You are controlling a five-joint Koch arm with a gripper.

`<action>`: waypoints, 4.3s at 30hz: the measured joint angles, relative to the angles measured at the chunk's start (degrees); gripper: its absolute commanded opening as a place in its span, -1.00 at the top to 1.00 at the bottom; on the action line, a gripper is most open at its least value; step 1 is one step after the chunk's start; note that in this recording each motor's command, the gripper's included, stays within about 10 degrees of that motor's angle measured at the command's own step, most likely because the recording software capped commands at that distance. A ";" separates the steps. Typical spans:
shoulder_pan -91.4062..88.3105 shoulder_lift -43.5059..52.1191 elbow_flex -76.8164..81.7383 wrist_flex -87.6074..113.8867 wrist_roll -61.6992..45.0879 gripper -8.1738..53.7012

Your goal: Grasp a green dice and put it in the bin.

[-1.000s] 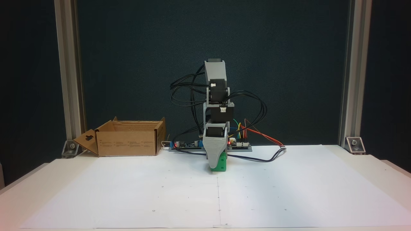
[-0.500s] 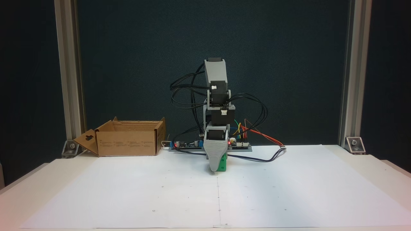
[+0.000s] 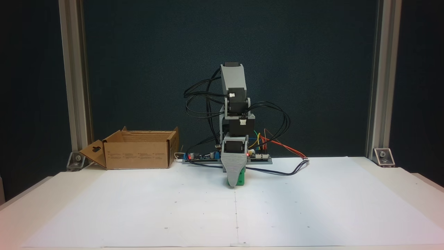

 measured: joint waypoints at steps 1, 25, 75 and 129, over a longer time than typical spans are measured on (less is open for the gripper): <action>0.00 -0.09 0.00 0.00 0.00 -0.42; 0.44 0.00 1.23 -0.35 0.00 0.34; 104.33 -11.69 -55.55 22.41 -35.16 0.34; 31.03 -9.23 -55.55 6.94 -13.10 -0.70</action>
